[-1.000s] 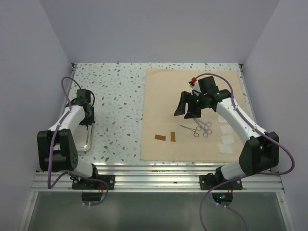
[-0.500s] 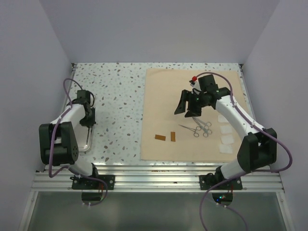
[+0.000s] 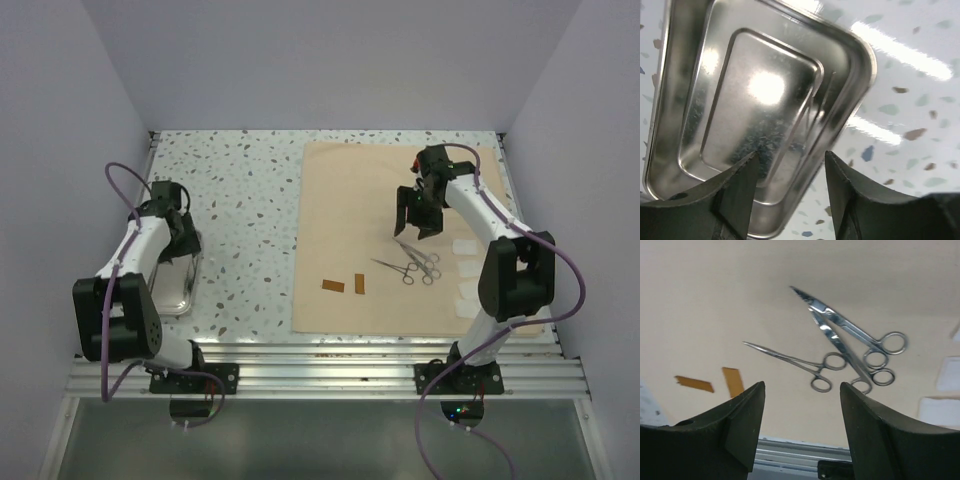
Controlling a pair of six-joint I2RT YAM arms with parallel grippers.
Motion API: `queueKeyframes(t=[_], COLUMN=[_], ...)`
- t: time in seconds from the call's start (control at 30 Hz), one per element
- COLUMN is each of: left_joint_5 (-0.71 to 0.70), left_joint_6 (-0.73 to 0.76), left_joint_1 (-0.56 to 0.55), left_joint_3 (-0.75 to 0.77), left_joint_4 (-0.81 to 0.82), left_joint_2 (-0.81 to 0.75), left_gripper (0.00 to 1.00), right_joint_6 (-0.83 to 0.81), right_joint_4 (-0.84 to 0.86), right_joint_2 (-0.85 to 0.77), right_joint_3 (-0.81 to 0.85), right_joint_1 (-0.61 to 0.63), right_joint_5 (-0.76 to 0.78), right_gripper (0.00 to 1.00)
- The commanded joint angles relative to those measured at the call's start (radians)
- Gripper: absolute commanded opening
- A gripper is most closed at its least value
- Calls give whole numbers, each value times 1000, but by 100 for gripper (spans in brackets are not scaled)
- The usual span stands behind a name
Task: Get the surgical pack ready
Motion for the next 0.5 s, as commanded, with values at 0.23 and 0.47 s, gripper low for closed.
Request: queueKeyframes(t=[0.23,0.47], left_joint_5=[181,295], left_joint_6=[-229,-151], left_joint_1=[-406,-457], left_joint_3=[19,-93], left_joint_4=[84,168], left_joint_2=[-288,-365], left_gripper=[56,57], right_joint_6=[-183,-232], right_joint_4=[-36,6], right_joint_2=[134,131], right_joint_3=[21,-38], right_joint_1=[10,144], right_joint_5=[92,100], right_gripper=[60,61])
